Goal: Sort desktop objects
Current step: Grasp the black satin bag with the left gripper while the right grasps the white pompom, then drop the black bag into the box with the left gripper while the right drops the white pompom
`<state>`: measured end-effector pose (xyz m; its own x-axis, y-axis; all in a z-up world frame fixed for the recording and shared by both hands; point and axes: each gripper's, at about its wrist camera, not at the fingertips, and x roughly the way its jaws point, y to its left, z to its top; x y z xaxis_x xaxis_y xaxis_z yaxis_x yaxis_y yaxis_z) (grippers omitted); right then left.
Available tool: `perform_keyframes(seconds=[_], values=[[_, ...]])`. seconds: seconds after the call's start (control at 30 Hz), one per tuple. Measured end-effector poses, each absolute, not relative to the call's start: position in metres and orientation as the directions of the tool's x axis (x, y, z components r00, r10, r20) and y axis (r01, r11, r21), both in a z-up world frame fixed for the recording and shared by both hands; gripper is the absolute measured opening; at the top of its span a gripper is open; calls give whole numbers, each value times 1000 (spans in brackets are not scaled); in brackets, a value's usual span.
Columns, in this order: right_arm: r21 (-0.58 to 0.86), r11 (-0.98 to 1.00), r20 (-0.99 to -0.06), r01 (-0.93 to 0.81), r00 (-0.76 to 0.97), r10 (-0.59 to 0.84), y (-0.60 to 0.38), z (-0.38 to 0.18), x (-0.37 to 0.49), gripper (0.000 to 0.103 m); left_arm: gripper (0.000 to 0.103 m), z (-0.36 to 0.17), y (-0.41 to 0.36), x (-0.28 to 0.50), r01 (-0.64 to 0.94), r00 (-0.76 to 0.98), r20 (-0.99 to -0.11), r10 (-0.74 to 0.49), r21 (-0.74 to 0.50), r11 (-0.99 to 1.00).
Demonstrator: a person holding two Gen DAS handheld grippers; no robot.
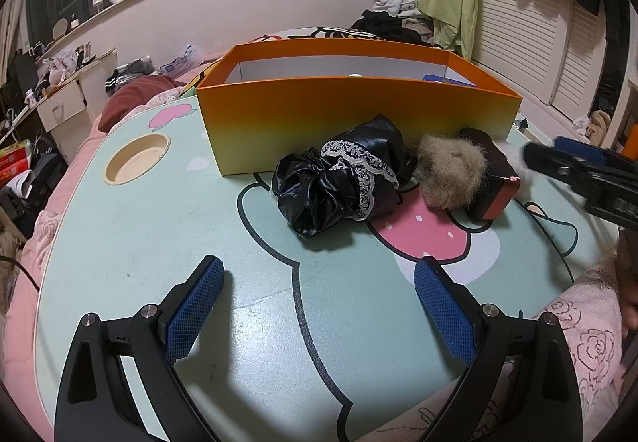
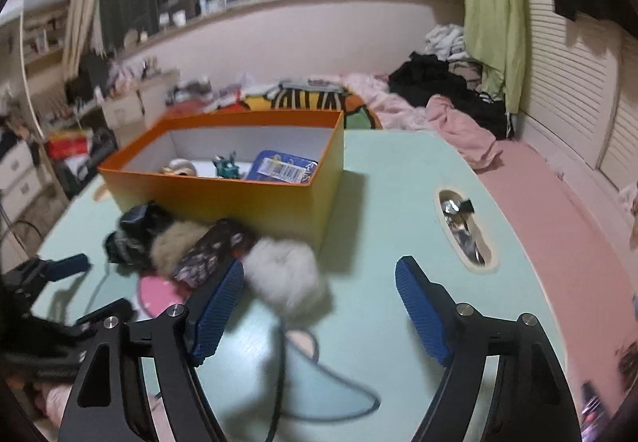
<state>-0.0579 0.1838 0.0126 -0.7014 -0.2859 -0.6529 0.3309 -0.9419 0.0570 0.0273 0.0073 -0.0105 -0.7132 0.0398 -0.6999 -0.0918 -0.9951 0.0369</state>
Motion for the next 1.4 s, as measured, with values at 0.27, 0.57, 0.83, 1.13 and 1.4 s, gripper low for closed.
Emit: perform_keyframes(seconds=[0.27,0.57,0.83,1.13,1.4], values=[[63,-920,-661,386,-675,-329,170,-10,-61,32,96,-5,-2,29,-90,-732,-677,83,-25,-996],[86,-915,-551,395,-746,-374,183,-5,-32,32,79,23,1,-10,-77,-714,-693,105,-70,-995],[119,-903,-516,413,-751,-412,189,0,-26,32,40,9,-1,-34,-133,-637,-737,227,-185,-974],[162,-872,-419,461,-768,-484,176,58,-40,32,39,90,-13,-9,-154,-789,-565,244,-202,-967],[135,-901,-524,411,-742,-418,130,61,-119,75,80,89,-28,-100,32,-769,-628,122,-228,-973]])
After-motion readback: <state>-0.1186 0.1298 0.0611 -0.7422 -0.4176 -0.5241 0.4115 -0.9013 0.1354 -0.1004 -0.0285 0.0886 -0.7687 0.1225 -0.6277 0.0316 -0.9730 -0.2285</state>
